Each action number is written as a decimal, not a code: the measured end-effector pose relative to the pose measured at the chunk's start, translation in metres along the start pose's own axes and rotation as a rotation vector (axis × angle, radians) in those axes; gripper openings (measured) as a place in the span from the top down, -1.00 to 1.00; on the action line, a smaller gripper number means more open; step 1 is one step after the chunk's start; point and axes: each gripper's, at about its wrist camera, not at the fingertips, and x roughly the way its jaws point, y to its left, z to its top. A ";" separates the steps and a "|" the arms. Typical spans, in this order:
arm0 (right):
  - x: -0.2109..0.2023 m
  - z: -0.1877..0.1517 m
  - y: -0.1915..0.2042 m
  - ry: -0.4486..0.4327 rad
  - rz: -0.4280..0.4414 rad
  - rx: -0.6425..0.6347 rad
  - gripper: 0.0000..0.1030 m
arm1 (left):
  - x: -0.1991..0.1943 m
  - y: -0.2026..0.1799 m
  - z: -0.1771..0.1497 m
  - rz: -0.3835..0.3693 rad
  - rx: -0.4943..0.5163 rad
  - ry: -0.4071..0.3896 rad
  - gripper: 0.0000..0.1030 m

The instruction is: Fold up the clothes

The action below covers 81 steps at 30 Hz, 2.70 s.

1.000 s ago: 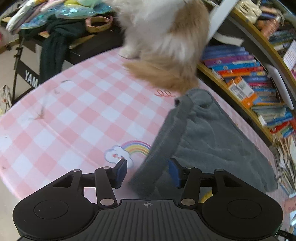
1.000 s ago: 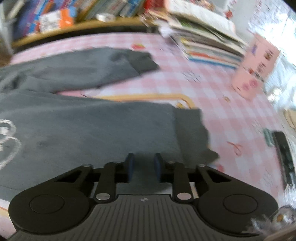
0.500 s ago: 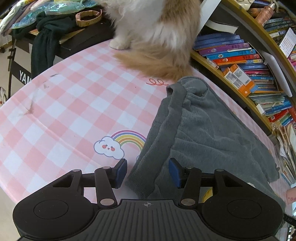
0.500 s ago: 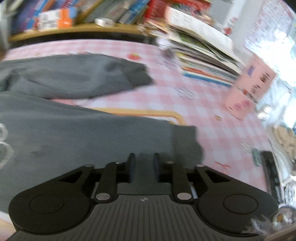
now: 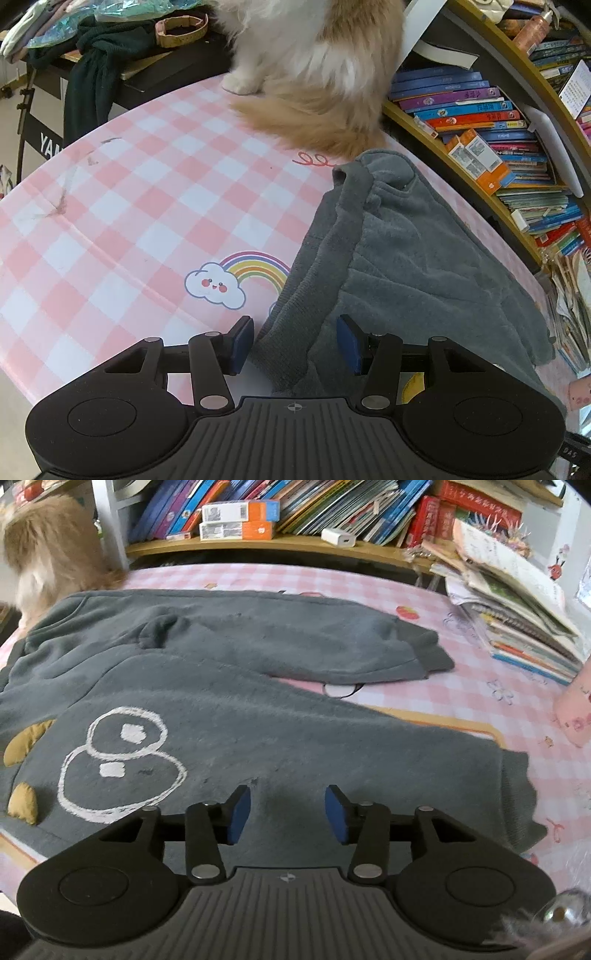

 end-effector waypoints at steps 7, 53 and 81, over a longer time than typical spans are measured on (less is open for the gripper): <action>0.010 -0.008 0.008 0.049 0.005 -0.032 0.09 | 0.006 0.005 -0.001 -0.006 -0.048 -0.003 0.13; 0.054 0.116 -0.127 0.023 0.050 0.505 -0.02 | 0.006 -0.027 -0.030 -0.019 0.068 0.013 0.70; 0.124 0.172 -0.139 -0.069 -0.047 0.095 0.85 | 0.016 -0.081 -0.042 0.190 0.207 0.035 0.49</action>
